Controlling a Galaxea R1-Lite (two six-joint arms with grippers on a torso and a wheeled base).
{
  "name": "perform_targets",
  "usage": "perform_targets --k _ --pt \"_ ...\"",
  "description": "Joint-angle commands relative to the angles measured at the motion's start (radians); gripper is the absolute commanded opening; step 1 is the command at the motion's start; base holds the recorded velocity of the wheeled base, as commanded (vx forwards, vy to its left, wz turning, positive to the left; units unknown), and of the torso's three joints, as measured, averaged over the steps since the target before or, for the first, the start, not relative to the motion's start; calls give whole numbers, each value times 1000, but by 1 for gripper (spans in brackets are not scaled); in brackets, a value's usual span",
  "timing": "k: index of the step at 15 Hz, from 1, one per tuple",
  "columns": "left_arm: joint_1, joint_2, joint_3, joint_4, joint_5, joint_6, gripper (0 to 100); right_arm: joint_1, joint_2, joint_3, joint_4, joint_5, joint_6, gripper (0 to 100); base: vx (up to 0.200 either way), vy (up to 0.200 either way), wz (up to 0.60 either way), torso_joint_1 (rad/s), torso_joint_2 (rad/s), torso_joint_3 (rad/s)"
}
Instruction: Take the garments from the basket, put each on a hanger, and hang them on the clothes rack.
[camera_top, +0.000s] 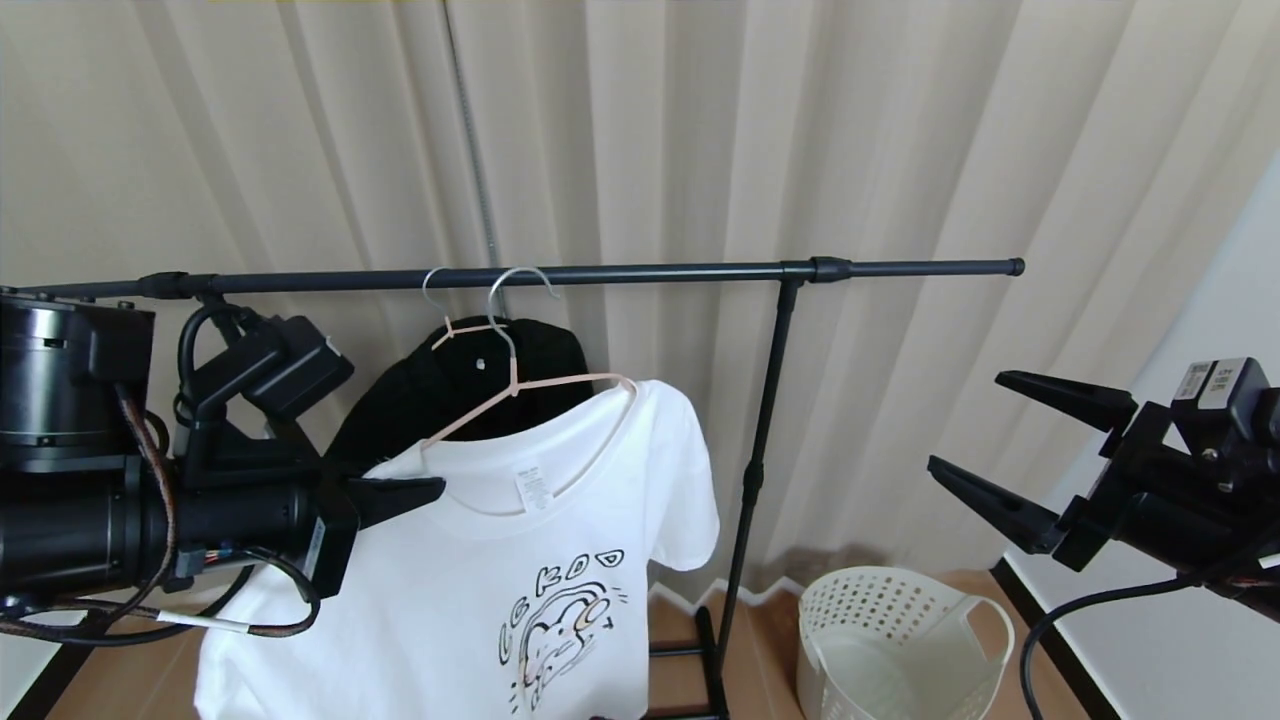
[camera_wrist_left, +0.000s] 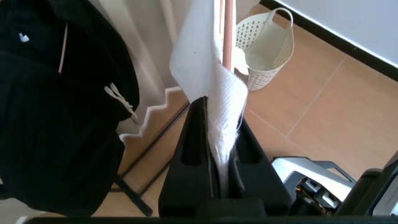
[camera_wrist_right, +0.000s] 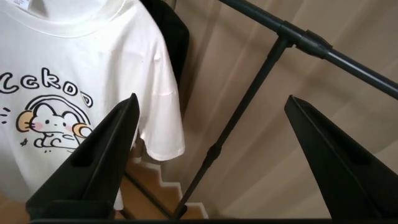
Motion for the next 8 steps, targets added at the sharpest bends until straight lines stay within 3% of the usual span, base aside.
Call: perform_targets --k 1,3,5,8 --pt "1 23 23 -21 1 -5 0 15 -5 -5 0 -19 0 100 0 0 0 0 0 0" --pt "2 56 57 -108 10 -33 0 30 -8 -5 0 -42 0 100 0 0 0 0 0 0" --pt "-3 115 95 -240 93 -83 0 38 -25 -1 0 -80 0 100 0 0 0 0 0 0" --pt "-10 161 105 -300 136 -107 0 37 -38 0 0 -80 0 100 0 0 0 0 0 0"
